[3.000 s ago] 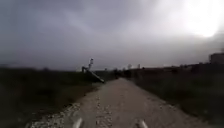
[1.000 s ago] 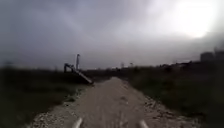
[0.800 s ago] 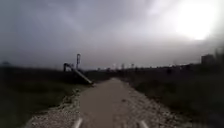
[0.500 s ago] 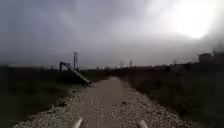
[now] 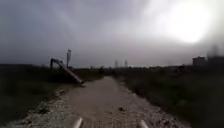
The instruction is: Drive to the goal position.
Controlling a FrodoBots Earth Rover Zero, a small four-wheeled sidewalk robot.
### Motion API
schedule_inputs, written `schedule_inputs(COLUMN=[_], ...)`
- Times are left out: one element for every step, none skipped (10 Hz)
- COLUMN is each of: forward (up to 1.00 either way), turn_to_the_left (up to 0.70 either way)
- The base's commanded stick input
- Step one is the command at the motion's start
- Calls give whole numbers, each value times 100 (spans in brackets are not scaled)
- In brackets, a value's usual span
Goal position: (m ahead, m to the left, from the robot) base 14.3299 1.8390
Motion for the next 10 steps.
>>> schedule_inputs(forward=[70,70,70,70,70,70,70,70,70,70], turn_to_the_left=[0,0,0,0,0,0,0,0,0,0])
